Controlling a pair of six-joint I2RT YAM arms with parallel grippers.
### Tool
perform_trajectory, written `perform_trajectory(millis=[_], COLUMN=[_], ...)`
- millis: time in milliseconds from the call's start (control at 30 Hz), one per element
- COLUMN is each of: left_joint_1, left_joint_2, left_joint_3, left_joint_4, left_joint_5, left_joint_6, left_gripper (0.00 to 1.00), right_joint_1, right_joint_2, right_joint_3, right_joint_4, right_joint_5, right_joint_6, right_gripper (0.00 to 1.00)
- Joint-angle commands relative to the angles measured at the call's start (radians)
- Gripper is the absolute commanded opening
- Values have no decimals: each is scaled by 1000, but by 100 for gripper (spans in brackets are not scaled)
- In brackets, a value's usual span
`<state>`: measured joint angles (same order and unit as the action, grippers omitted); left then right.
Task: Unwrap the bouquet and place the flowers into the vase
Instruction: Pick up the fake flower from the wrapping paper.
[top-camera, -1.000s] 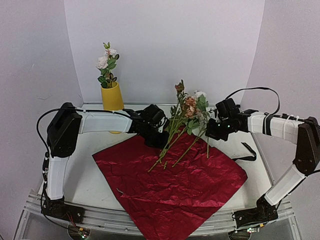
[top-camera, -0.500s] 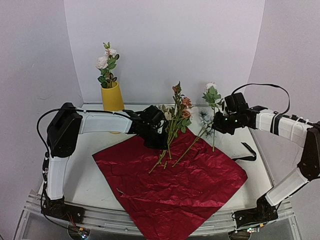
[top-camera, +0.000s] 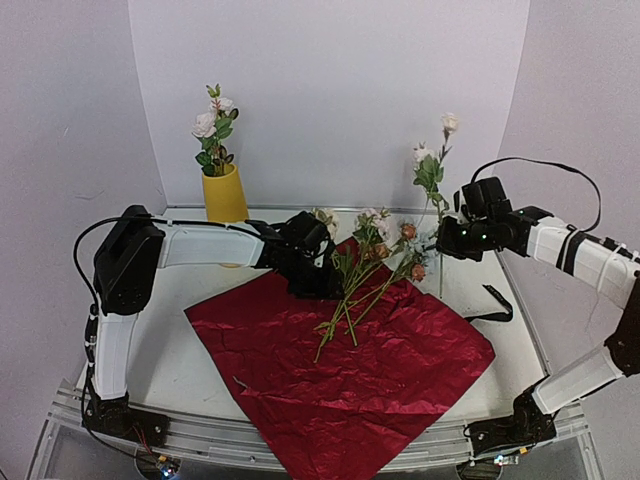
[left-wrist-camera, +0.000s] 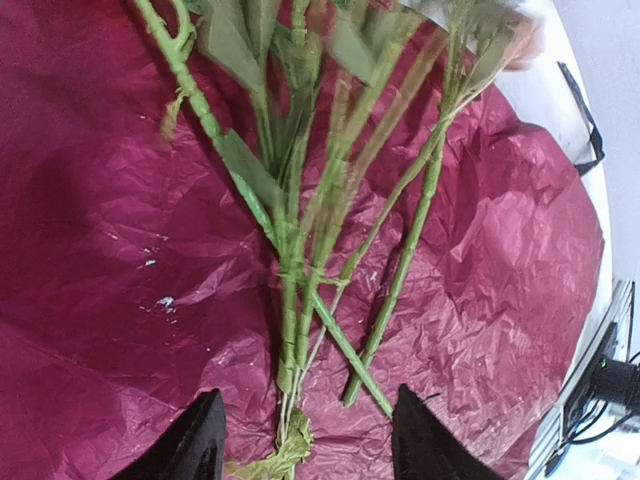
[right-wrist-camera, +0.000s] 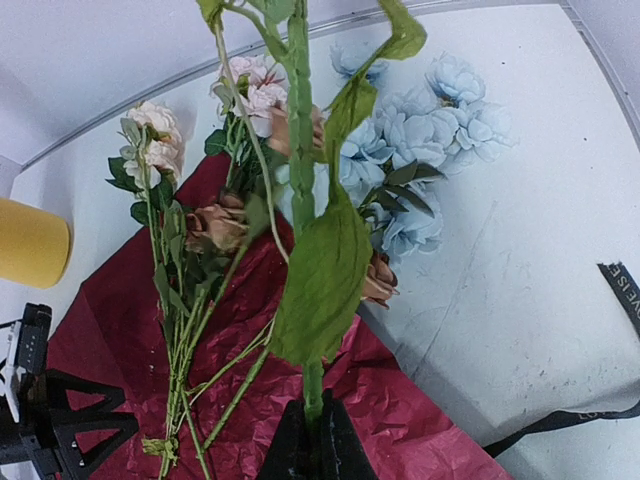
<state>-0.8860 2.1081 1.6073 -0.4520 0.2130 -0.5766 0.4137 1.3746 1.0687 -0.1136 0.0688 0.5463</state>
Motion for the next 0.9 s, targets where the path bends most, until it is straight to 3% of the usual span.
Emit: perform_trajectory(millis=[0,267,867], left_joint_1=[7,7,-1], left_joint_2=[-85,-122,25], left_joint_3=[5,52,463], left_joint_4=[26,26,50], left_joint_5=[-41,-33,128], left_joint_6=[7,66,114], left_gripper=[63,64,70], right_joint_1=[-2,-2,-2], right_joint_2=[-63,-124,-223], right_joint_3=[4,7,-38], right_joint_4=[-18,-11,28], right_joint_5=[7,-49,-332], right_joint_6=[-59,-155,-206], right_gripper=[1,1,2])
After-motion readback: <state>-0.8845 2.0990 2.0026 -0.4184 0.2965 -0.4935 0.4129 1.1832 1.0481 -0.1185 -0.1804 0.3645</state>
